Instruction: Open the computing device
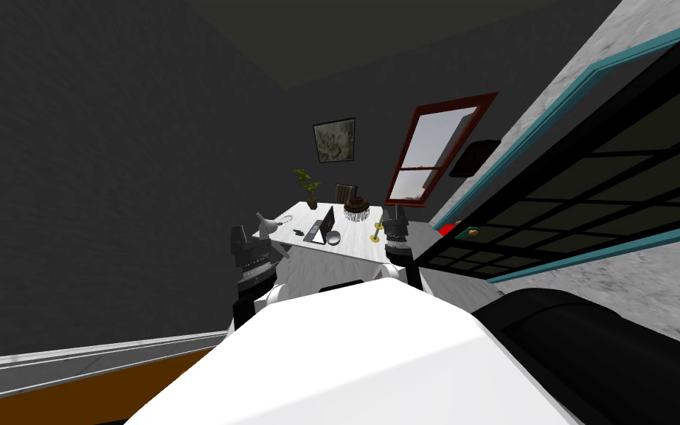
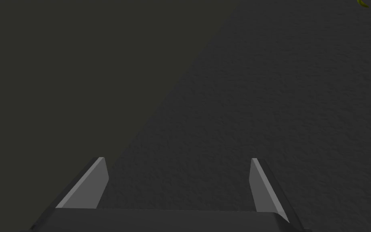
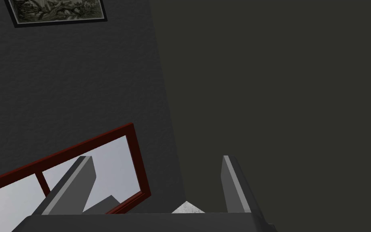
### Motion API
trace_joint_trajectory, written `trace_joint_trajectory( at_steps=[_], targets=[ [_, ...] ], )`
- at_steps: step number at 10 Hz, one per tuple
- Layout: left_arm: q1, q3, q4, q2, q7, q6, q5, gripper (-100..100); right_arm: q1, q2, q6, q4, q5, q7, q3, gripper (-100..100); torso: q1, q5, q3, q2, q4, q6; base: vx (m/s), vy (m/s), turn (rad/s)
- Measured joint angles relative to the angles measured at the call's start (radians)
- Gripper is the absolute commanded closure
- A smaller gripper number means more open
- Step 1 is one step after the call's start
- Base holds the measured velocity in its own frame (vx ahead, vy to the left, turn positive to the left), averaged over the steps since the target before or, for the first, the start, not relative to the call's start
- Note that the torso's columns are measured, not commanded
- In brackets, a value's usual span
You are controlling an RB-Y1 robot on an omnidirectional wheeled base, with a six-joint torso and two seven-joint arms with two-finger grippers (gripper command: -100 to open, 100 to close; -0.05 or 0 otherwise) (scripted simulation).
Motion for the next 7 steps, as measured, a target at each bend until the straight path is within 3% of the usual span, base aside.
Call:
trace_joint_trajectory(
  at_steps=[2,7],
  targets=[
    [0.000,0.000,0.000,0.000,0.000,0.000,0.000,0,0.000,0.000,0.000,0.000,0.000,0.000,0.000,0,0.000,0.000,-0.209,0.104,0.105,0.000,0.000,0.000,0.000],
    [0.000,0.000,0.000,0.000,0.000,0.000,0.000,0,0.000,0.000,0.000,0.000,0.000,0.000,0.000,0,0.000,0.000,-0.939,0.470,0.470,0.000,0.000,0.000,0.000]
  ],
)
